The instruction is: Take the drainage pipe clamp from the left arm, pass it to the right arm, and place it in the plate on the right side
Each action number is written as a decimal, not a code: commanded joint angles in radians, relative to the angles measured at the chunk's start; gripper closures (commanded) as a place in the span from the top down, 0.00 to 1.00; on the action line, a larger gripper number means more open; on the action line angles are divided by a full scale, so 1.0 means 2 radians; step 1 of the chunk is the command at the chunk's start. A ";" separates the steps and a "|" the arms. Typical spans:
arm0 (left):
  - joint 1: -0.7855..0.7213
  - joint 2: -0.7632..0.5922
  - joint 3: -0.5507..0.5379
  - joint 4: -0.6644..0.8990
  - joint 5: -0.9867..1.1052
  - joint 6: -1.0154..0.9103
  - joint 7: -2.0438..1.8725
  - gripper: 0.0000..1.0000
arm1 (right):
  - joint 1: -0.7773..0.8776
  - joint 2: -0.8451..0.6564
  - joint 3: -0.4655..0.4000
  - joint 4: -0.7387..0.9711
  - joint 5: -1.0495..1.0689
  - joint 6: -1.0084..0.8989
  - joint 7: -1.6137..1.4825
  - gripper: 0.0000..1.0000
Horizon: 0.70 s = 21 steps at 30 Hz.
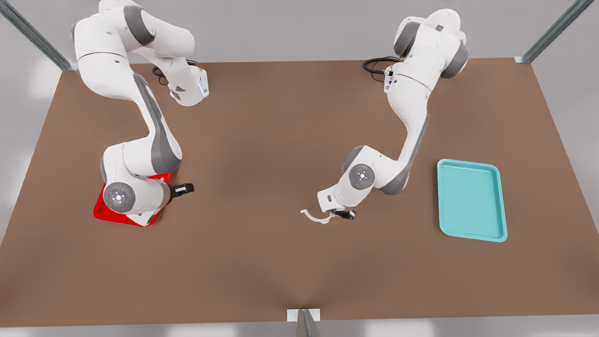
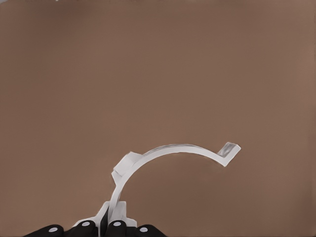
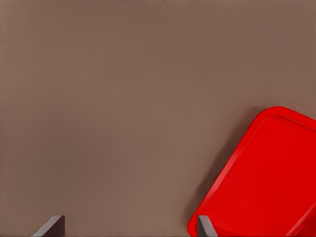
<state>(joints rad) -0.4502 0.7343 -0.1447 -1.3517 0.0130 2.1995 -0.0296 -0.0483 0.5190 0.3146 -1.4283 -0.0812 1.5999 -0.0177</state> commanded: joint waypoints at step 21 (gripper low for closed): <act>-0.087 0.071 -0.001 0.115 -0.003 -0.040 -0.419 0.21 | -0.006 0.089 0.119 -0.103 0.001 0.552 -0.546 1.00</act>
<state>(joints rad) -0.6240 0.8766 -0.1456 -1.1218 0.0103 2.1253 -0.6389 -0.0411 0.6993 0.5358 -1.6256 -0.0803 2.5287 -0.6661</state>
